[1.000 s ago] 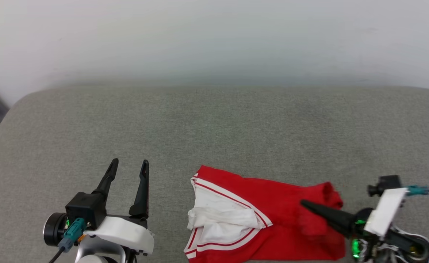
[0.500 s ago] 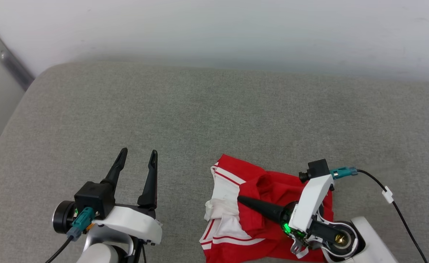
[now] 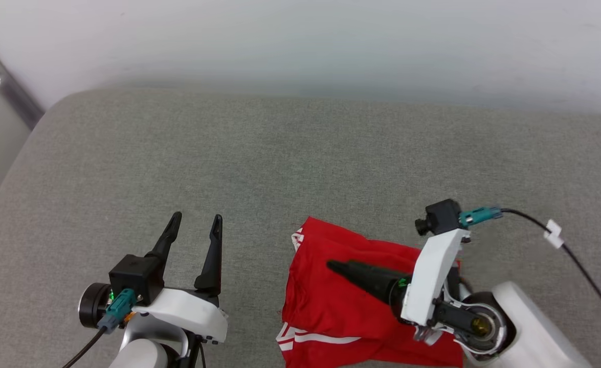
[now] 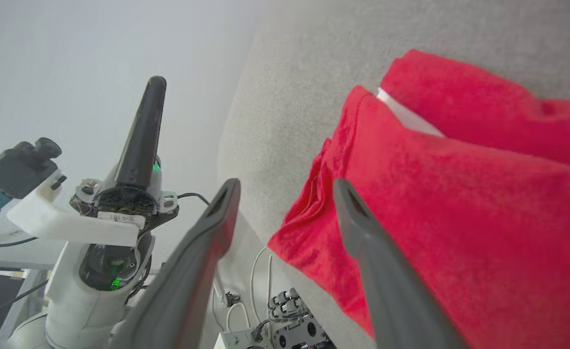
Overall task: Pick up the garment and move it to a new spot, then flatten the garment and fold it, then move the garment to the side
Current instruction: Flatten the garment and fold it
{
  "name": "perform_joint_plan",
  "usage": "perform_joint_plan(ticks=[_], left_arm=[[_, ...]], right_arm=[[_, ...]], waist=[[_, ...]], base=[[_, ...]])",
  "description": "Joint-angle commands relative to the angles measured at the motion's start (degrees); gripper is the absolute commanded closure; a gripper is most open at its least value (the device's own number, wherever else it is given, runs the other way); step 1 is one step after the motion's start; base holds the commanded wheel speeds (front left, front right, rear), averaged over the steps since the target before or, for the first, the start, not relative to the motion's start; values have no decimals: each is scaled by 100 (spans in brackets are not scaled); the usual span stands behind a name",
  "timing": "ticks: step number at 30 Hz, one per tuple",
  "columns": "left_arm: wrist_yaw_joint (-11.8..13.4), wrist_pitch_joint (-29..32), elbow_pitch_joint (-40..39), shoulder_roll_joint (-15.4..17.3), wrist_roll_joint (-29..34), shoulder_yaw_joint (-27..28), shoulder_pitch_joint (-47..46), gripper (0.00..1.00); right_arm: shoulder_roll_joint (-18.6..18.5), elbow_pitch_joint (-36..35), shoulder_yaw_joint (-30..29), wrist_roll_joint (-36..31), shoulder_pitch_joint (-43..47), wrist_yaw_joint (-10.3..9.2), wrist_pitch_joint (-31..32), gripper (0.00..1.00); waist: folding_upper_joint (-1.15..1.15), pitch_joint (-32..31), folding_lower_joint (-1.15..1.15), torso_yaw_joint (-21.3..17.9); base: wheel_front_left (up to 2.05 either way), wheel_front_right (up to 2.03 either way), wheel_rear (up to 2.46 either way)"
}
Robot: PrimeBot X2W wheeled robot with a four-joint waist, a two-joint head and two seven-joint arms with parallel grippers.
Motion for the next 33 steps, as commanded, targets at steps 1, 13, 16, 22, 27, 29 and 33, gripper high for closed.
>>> perform_joint_plan(ticks=[1,13,16,22,27,29,33], left_arm=[[6,-32,18,12,-24,-2,-71,0],[155,-88,48,115,6,72,132,0],[183,-109,45,163,-15,124,150,0],[261,-185,29,232,-35,209,355,0],[338,-244,4,283,-26,286,582,0],[385,-270,-32,274,2,285,682,0],[501,-288,-117,241,79,244,858,0]], right_arm=[[-163,-119,69,-163,-87,-1,-154,0],[-1345,-110,-590,-2809,316,-1,-2521,0],[-1359,-197,-1147,-3290,586,-1,-3052,0],[-1149,-777,-2067,-4153,1185,-2,-3799,0],[-910,-1498,-2529,-4617,1892,-2,-3844,0],[-771,-1750,-2640,-4761,2129,-2,-3763,0],[-454,-2087,-2813,-4932,2538,-2,-3558,0]], waist=[[0,-36,0,-41],[0,-245,0,-522],[0,-299,0,-631],[0,-480,0,-780],[0,-625,0,-778],[0,-643,0,-783],[0,-677,0,-792]], base=[[0,0,0],[0,0,0],[0,0,0],[0,0,0],[0,0,0],[0,0,0],[0,0,0]])
